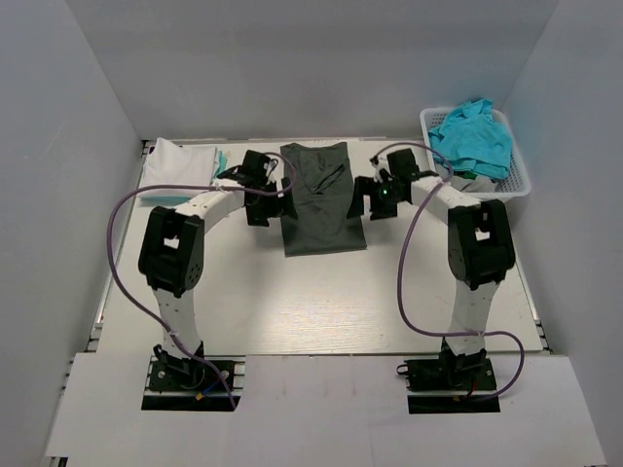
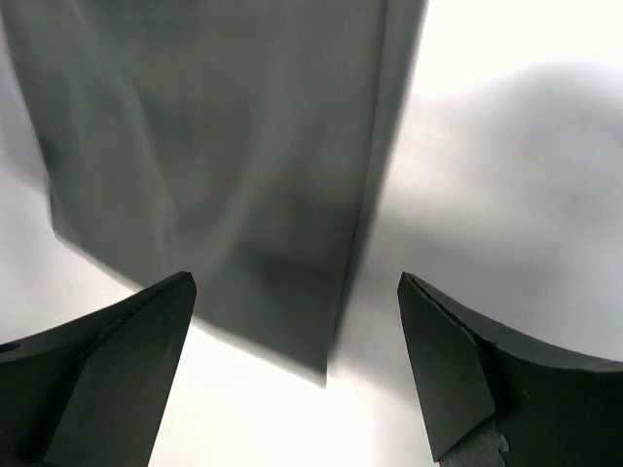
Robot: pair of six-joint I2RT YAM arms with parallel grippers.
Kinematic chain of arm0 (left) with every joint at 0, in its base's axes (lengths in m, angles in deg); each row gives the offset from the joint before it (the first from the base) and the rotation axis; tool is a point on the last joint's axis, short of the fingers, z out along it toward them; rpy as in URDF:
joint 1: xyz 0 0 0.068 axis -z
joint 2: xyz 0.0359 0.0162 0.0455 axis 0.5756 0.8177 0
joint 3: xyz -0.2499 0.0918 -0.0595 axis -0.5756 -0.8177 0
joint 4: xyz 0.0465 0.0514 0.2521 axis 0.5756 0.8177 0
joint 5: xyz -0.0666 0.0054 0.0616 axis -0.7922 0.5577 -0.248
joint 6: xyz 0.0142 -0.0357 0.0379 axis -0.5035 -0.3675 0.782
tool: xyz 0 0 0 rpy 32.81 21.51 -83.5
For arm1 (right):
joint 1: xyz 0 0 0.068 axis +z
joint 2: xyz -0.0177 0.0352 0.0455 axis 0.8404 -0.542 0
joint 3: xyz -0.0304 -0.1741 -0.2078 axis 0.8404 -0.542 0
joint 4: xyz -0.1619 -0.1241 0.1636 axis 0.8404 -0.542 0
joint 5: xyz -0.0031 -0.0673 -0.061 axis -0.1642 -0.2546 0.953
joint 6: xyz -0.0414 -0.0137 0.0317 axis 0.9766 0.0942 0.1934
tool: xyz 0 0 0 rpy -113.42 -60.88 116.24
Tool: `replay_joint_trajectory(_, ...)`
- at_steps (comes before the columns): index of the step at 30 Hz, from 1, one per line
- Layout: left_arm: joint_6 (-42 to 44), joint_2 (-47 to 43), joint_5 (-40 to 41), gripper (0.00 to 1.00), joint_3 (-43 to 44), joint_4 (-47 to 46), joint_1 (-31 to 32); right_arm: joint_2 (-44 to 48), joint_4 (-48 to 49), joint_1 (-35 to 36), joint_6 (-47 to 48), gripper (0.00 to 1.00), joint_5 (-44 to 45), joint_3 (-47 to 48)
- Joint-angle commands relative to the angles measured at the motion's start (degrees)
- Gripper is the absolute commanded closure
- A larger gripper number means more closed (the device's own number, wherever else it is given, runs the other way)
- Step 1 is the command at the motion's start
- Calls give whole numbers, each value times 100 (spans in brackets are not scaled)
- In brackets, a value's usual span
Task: Fold and stack the t-shirts
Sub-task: Fold the folded rectangular tshirt in 1/3 of the way, then grab one side of the 2/3 rectangular tshirt with both arms
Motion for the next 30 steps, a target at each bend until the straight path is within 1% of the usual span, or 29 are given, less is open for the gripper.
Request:
replay_joint_trajectory(1, -31, -1070, 124, 0, -560, 136, 200, 1024, 371, -8, -338, 10, -1, -1180)
replay_joint_trajectory(5, -224, -1265, 11, 0, -1342, 278, 340, 1343, 319, -8, -584, 10, -17, -1799)
replay_joint_trajectory(9, -295, -1266, 11, 0, -1564, 278, 578, 1379, 477, -8, -725, 10, -342, -2205)
replay_joint_trajectory(10, -347, -1266, 98, 0, -1564, 225, 579, 1370, 512, 1, -726, 11, -343, -2241)
replay_joint_trajectory(11, -347, -1266, 151, 2, -1564, 225, 631, 1301, 530, -8, -743, 11, -369, -2267)
replay_joint_trajectory(12, -347, -1179, 151, 4, -1564, 225, 631, 1282, 565, -25, -778, 14, -369, -2267)
replay_joint_trajectory(14, -347, -1099, 230, 10, -1564, 225, 693, 1221, 600, -25, -831, 18, -404, -2267)
replay_joint_trajectory(15, -295, -1020, 230, 17, -1564, 225, 745, 1177, 679, 1, -848, 23, -430, -2294)
replay_joint_trajectory(17, -295, -950, 292, 24, -1564, 76, 746, 1124, 828, 1, -945, 27, -465, -2311)
replay_joint_trajectory(18, -295, -880, 292, 34, -1564, 75, 798, 1081, 864, -8, -954, 29, -466, -2311)
replay_joint_trajectory(20, -295, -792, 292, 35, -1564, 23, 798, 984, 899, -8, -1007, 30, -466, -2285)
replay_joint_trajectory(21, -295, -695, 353, 44, -1564, 23, 798, 923, 882, -8, -998, 32, -466, -2250)
replay_joint_trajectory(23, -295, -589, 432, 45, -1511, 23, 798, 870, 882, -17, -1024, 34, -457, -2250)
replay_joint_trajectory(24, -295, -537, 502, 48, -1511, 23, 798, 852, 899, -8, -1033, 38, -465, -2259)
replay_joint_trajectory(26, -295, -388, 564, 52, -1511, 23, 798, 808, 934, -17, -1033, 40, -448, -2294)
replay_joint_trajectory(27, -295, -387, 564, 55, -1511, -38, 798, 808, 934, 1, -1033, 42, -422, -2303)
replay_joint_trajectory(28, -295, -300, 564, 59, -1459, -39, 798, 764, 934, -8, -1042, 48, -422, -2303)
replay_joint_trajectory(29, -295, -247, 564, 63, -1459, -39, 798, 738, 934, -8, -1033, 51, -439, -2311)
replay_joint_trajectory(30, -295, -194, 564, 68, -1406, -39, 798, 729, 926, -8, -1033, 54, -439, -2311)
